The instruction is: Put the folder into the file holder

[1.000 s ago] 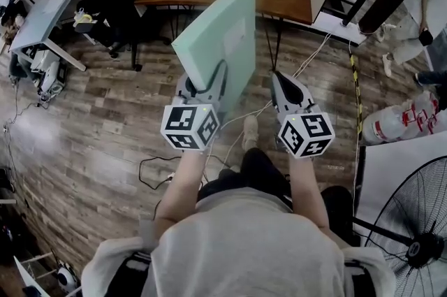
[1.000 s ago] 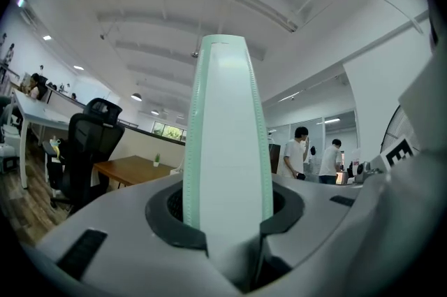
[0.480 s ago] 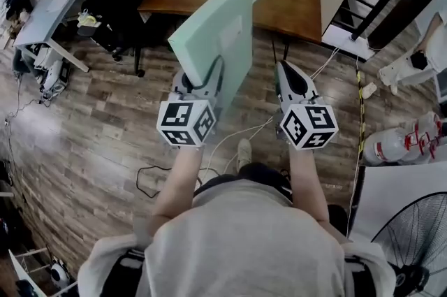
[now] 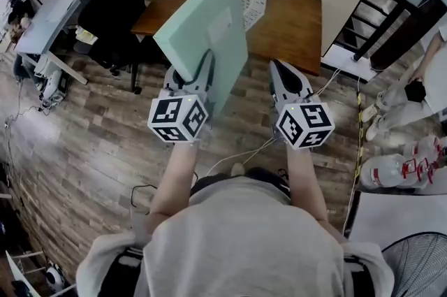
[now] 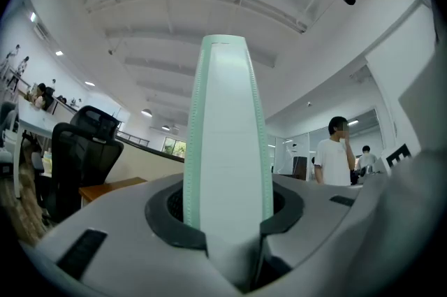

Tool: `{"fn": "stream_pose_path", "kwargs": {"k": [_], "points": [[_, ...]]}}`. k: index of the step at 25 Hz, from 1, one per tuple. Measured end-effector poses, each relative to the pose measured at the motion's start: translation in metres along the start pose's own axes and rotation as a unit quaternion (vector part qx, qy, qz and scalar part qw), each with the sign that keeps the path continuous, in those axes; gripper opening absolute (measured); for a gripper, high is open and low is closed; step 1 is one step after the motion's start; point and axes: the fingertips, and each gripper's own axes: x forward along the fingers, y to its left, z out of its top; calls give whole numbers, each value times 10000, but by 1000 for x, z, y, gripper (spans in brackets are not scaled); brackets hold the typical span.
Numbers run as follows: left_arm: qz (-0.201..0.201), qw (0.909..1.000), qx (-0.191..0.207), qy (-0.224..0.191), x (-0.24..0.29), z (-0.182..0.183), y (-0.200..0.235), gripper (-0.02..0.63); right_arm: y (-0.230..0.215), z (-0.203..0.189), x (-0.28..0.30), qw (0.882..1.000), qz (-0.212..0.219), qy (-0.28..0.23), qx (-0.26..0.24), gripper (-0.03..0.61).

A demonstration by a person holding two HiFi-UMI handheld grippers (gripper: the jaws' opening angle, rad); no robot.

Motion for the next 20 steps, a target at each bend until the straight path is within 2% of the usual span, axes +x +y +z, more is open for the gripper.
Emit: {"fn": "stream_pose_path", "kwargs": {"k": [5, 11, 20], "points": [[54, 10000, -6, 34, 25, -6, 1, 170, -31, -3, 24, 9998, 5, 28, 198, 9], [201, 9992, 66, 334, 46, -20, 15, 170, -47, -17, 37, 9989, 2, 62, 471, 9], [18, 9998, 48, 212, 104, -15, 43, 170, -80, -22, 73, 9983, -249, 55, 530, 9]]}}
